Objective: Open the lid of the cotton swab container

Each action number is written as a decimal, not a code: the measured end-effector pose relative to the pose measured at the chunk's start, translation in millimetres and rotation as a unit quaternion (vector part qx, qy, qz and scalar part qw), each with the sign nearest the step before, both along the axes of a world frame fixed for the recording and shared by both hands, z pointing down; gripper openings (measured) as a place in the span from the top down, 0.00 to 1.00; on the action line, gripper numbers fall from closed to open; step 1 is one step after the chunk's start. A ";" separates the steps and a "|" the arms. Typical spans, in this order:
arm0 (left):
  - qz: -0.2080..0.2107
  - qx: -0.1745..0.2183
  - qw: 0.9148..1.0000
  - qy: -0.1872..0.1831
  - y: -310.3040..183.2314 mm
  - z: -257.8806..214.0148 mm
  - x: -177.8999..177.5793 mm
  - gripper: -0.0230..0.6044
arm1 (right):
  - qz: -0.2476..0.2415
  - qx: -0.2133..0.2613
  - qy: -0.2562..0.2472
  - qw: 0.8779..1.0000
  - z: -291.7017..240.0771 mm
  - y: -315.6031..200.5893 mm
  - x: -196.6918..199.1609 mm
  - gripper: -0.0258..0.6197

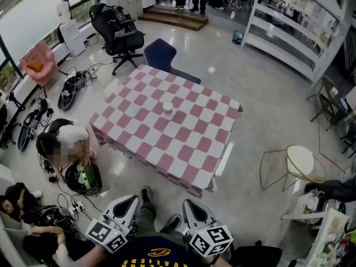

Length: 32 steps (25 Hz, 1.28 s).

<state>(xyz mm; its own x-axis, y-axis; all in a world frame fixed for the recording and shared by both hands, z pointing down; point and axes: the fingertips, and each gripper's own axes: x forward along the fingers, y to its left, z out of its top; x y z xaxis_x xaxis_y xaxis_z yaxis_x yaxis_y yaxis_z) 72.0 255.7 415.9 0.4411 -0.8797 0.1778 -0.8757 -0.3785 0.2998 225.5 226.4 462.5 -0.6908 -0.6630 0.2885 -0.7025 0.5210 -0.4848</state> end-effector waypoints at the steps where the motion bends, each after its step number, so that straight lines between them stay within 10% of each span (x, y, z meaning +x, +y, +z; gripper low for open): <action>1: 0.004 0.003 1.000 0.000 -3.9 -0.6 0.8 0.96 | 0.004 0.001 0.001 1.000 -0.9 -1.8 1.3 0.94; 32: 0.138 0.052 0.988 0.037 -214.1 -11.7 -73.3 0.96 | 0.131 -0.001 0.051 0.990 -7.2 -180.6 -69.5 0.94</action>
